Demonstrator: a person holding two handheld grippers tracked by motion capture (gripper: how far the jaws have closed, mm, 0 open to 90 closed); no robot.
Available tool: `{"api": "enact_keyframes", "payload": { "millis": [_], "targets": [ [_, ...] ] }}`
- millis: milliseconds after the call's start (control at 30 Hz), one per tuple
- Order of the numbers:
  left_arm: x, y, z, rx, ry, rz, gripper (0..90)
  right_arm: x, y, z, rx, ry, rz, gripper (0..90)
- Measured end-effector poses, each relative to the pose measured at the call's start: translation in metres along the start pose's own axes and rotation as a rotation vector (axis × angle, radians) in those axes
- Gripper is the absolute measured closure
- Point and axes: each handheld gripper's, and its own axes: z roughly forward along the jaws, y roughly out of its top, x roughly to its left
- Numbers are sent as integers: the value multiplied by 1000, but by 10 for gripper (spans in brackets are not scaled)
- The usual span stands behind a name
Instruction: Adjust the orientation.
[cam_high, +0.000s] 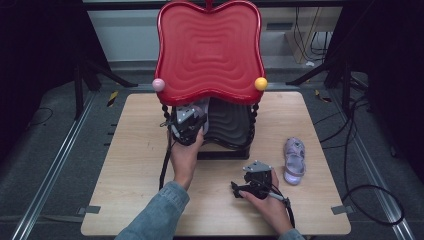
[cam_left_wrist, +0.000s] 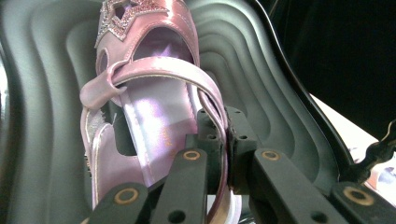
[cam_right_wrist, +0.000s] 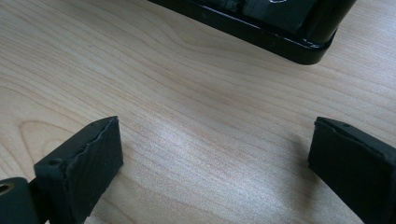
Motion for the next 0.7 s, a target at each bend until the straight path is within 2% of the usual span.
{"api": "enact_keyframes", "payload": {
  "millis": [367,700],
  "targets": [
    [1,-4,6,22,14,-1,862,0,0,0,0,1,-1,33],
    [0,-7,16,39,-11,-30,860,0,0,0,0,1,-2,34]
  ]
}}
